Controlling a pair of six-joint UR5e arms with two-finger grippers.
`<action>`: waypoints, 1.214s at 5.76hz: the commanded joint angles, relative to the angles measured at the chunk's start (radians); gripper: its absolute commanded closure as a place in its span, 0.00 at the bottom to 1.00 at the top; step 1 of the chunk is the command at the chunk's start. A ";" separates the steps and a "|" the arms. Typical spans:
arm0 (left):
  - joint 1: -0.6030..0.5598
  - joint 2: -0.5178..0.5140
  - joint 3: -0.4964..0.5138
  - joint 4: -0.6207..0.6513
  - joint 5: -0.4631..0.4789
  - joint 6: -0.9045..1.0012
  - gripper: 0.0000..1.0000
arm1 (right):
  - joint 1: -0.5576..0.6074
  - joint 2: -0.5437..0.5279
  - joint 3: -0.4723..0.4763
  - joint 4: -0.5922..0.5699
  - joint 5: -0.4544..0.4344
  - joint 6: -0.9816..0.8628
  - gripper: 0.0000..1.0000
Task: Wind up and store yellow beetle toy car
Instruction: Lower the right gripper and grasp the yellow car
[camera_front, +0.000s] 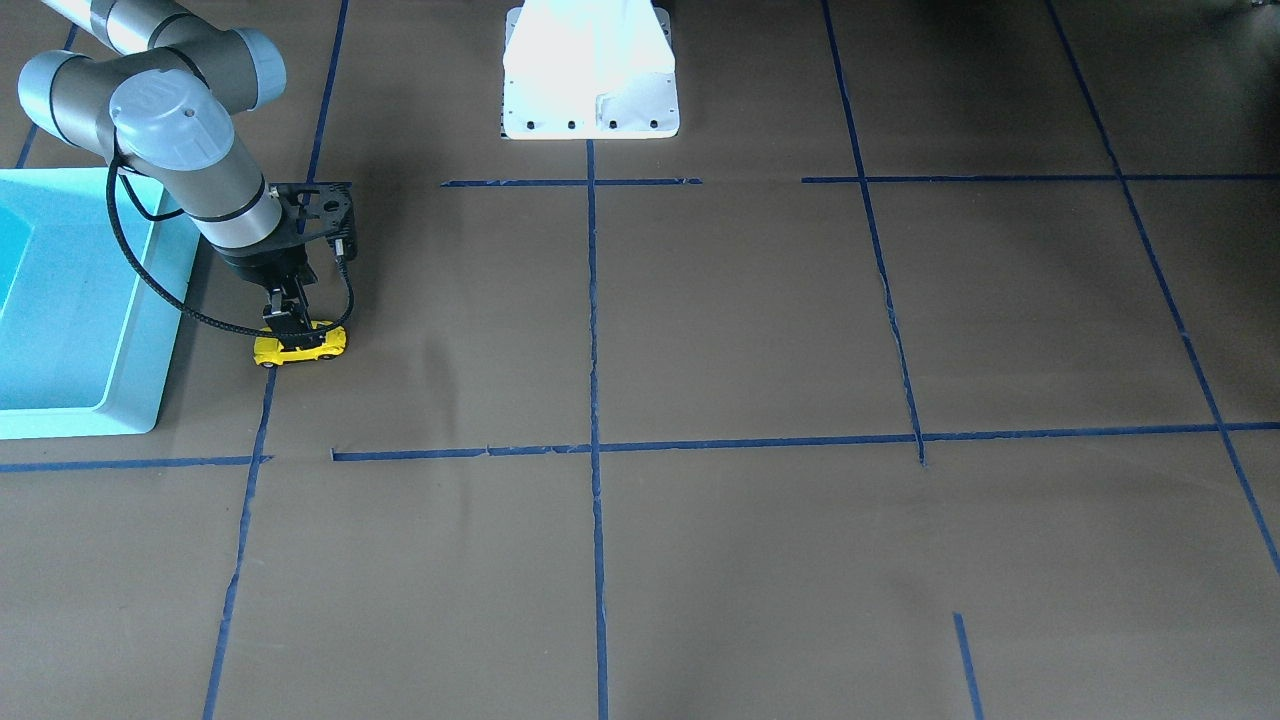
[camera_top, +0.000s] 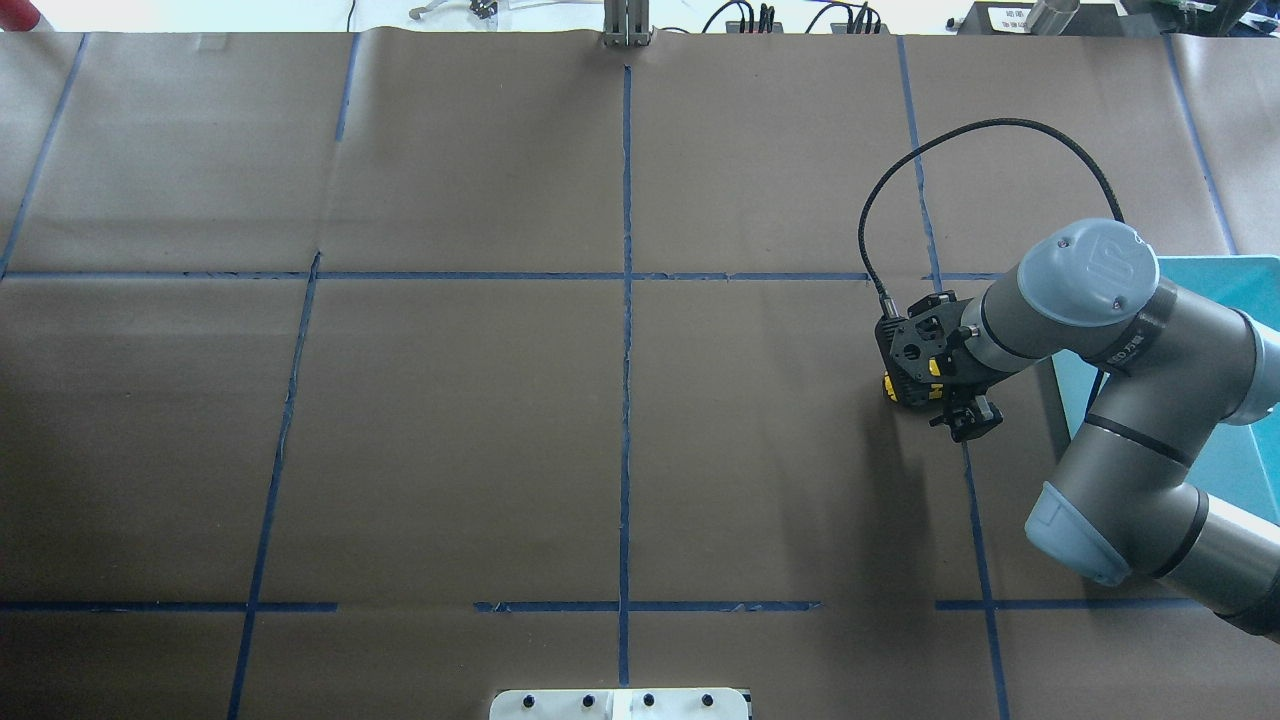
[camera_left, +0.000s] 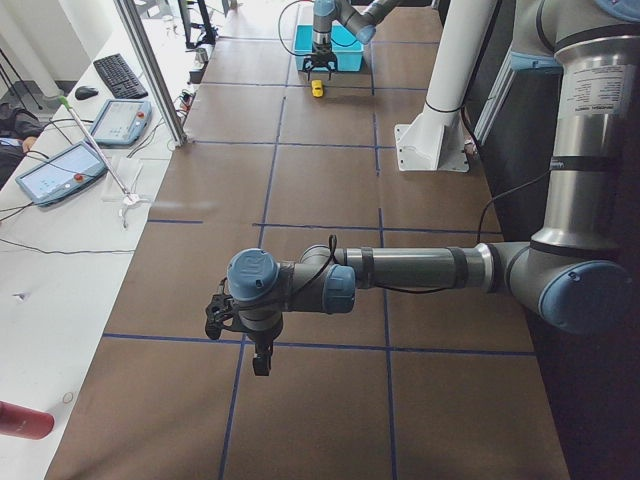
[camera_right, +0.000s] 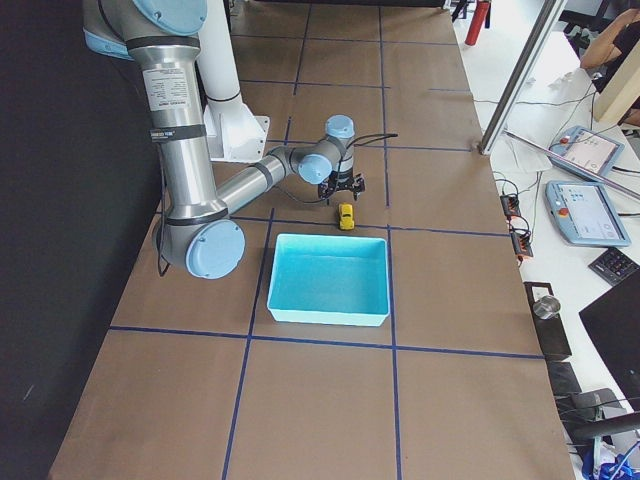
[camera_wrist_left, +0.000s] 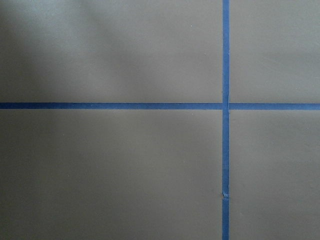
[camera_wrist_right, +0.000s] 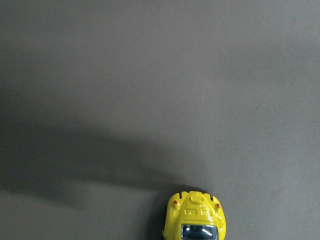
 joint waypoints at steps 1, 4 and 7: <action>0.000 0.000 0.000 0.000 0.000 0.000 0.00 | 0.000 -0.014 -0.016 0.000 -0.007 -0.003 0.00; 0.000 0.000 0.002 0.000 0.000 0.001 0.00 | 0.004 -0.012 -0.036 0.000 -0.009 -0.003 0.00; 0.000 0.000 0.000 0.000 0.002 0.000 0.00 | 0.016 -0.003 -0.057 0.001 -0.016 -0.001 0.02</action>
